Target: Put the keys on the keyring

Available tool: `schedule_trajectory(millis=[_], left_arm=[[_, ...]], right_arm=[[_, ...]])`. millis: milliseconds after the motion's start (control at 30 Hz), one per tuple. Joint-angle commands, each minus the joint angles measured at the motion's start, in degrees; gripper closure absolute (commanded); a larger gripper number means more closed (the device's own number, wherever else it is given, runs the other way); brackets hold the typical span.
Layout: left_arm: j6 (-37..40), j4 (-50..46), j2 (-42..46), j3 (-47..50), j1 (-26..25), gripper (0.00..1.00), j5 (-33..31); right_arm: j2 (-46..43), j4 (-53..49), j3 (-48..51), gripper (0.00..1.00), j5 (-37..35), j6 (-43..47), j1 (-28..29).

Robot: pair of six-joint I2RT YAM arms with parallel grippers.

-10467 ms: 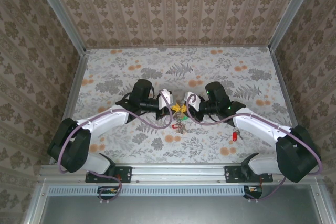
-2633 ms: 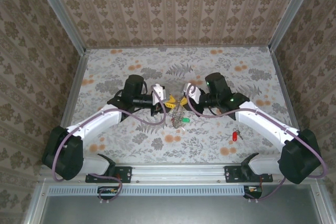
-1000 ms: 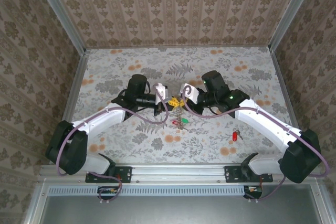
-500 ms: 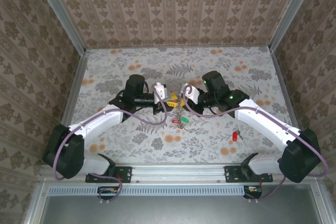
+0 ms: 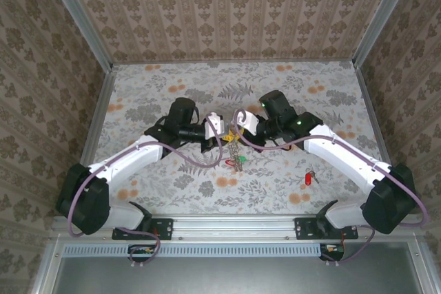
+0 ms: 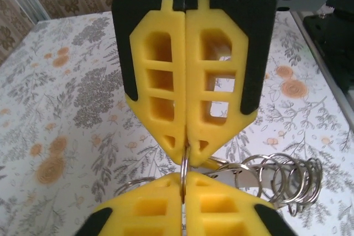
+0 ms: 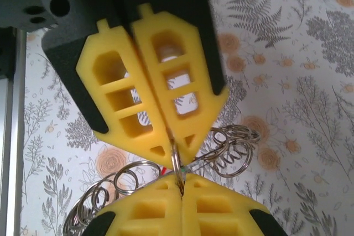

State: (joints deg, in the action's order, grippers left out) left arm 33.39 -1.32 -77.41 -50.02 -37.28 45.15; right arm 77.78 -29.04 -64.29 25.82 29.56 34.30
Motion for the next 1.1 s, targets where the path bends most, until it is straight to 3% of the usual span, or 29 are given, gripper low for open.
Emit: schedule_trajectory(millis=[0,233,400,667,1067], left_arm=[[1.1,-1.5,-1.1,-1.5,-0.4,1.0,-0.8],[-3.1,4.2,-1.2,1.1,0.0,1.0,1.2],[-8.4,14.8,-1.3,3.9,0.5,1.0,6.6],[-11.8,19.8,-1.1,4.5,1.2,1.0,13.7],[-17.5,28.9,-2.0,5.9,1.8,1.0,15.2]], right_arm=[[0.4,-4.9,-3.7,1.0,-1.6,0.5,1.2],[0.2,-9.2,-6.8,1.0,-6.7,1.6,2.9],[-2.7,2.1,0.3,0.9,0.8,0.5,0.7],[-2.0,9.1,4.2,0.87,11.1,-1.8,-3.4],[-0.9,23.9,12.9,0.79,19.0,-7.4,-7.9]])
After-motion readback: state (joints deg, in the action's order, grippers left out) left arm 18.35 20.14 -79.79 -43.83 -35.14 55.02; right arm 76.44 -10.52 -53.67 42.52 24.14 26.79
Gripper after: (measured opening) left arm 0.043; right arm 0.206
